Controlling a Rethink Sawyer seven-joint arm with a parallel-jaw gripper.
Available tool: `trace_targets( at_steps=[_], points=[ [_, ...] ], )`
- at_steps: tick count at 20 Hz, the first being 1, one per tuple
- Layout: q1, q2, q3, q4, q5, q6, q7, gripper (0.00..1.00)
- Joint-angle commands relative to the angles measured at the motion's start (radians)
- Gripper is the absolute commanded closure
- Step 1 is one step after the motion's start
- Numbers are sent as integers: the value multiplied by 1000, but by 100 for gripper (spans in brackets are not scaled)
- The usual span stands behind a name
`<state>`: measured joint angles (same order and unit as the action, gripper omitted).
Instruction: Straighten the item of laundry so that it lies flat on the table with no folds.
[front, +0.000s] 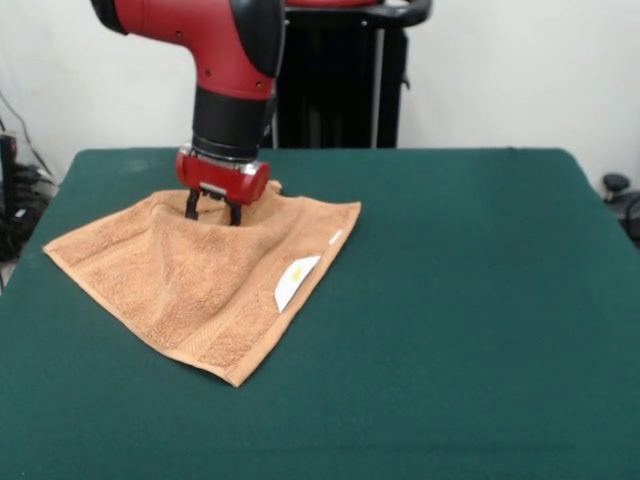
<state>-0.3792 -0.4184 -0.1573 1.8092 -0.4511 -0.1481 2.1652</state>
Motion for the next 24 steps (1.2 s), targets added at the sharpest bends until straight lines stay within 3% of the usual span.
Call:
trace_targets(
  at_steps=[1,18,24],
  points=[
    [48,160,82,105,42,-27,168,0],
    [61,258,22,133,48,-142,154,0],
    [57,246,-8,141,24,-148,119,0]
  ],
)
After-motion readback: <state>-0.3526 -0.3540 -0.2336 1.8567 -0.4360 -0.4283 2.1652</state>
